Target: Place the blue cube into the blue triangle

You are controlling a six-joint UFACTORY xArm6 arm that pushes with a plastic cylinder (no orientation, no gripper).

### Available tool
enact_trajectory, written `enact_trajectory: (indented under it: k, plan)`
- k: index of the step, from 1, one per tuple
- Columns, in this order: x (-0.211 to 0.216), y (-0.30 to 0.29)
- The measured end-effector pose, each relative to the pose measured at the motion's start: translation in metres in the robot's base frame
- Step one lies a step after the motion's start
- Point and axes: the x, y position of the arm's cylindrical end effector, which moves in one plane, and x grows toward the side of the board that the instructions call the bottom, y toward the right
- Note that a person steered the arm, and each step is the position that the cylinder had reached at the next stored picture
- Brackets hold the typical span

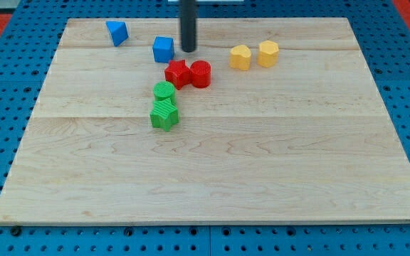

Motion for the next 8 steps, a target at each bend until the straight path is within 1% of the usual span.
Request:
enact_trajectory:
  k: [1,2,3,4,5,8]
  plan:
    - [-0.008,-0.076]
    - [0.018,-0.050]
    - [0.053,-0.074]
    - [0.033,-0.113]
    - [0.014,-0.115]
    - [0.015,-0.114]
